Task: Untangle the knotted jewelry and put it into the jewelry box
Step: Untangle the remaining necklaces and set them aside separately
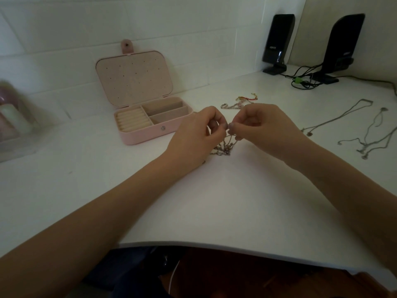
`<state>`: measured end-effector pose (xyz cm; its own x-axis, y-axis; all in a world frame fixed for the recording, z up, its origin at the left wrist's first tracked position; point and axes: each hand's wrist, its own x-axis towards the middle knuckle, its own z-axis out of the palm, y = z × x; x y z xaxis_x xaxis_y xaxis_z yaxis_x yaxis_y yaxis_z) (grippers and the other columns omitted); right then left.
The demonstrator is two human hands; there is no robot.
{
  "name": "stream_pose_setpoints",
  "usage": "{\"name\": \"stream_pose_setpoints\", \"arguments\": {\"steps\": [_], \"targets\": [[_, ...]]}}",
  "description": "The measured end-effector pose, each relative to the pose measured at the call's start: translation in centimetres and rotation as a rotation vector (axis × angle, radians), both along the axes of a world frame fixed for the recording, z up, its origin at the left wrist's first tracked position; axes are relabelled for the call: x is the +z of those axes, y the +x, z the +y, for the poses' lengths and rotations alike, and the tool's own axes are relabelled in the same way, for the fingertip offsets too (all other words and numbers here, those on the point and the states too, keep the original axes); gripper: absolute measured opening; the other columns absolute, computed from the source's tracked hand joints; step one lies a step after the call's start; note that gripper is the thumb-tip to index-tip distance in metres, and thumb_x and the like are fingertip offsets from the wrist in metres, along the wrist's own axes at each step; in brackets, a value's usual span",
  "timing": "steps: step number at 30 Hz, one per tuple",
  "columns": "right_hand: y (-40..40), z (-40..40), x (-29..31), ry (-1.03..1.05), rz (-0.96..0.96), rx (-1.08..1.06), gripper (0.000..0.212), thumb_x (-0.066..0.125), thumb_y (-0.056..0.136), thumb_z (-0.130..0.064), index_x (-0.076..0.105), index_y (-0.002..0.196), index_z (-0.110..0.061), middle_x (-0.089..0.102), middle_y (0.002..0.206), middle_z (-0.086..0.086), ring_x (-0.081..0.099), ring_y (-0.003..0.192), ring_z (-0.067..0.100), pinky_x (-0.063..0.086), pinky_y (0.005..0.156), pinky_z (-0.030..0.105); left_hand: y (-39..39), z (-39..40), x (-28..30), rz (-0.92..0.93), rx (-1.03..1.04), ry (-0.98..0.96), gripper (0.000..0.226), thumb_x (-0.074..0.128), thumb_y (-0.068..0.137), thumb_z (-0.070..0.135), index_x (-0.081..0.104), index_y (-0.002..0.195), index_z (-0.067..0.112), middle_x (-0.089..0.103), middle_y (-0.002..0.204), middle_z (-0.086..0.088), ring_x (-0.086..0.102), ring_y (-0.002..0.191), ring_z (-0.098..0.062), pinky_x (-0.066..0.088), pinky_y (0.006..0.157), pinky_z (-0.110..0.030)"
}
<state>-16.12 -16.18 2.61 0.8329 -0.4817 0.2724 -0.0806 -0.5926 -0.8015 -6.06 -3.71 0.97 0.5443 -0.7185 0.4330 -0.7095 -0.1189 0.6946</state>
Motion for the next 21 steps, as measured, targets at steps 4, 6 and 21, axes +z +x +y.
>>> {"name": "stream_pose_setpoints", "arguments": {"steps": [4, 6, 21], "targets": [[0.01, 0.25, 0.08, 0.240, 0.079, 0.117, 0.012, 0.059, 0.092, -0.017, 0.065, 0.087, -0.009, 0.070, 0.076, -0.002, 0.066, 0.072, 0.004, 0.054, 0.087, 0.031, 0.09, 0.19, 0.02, -0.064, 0.014, -0.034, 0.008, 0.060, 0.088, 0.014, 0.057, 0.084, 0.020, 0.046, 0.058, 0.011, 0.043, 0.051, -0.003, 0.033, 0.053, -0.020], [-0.11, 0.42, 0.25, 0.362, 0.065, 0.177, 0.008, 0.055, 0.095, -0.011, 0.060, 0.089, -0.008, 0.070, 0.074, 0.001, 0.067, 0.073, 0.010, 0.056, 0.085, 0.031, 0.16, 0.24, 0.07, -0.073, 0.030, -0.060, 0.008, 0.063, 0.085, 0.013, 0.059, 0.083, 0.019, 0.042, 0.055, 0.010, 0.041, 0.052, -0.003, 0.033, 0.053, -0.018], [-0.46, -0.08, 0.67, 0.255, 0.073, 0.158, 0.012, 0.056, 0.096, -0.021, 0.059, 0.084, -0.021, 0.037, 0.051, -0.008, 0.037, 0.048, 0.005, 0.047, 0.059, 0.023, 0.53, 0.60, 0.76, -0.320, 0.154, 0.046, 0.017, 0.066, 0.079, 0.010, 0.073, 0.081, 0.026, 0.040, 0.056, 0.016, 0.042, 0.055, 0.002, 0.024, 0.053, -0.011]]}}
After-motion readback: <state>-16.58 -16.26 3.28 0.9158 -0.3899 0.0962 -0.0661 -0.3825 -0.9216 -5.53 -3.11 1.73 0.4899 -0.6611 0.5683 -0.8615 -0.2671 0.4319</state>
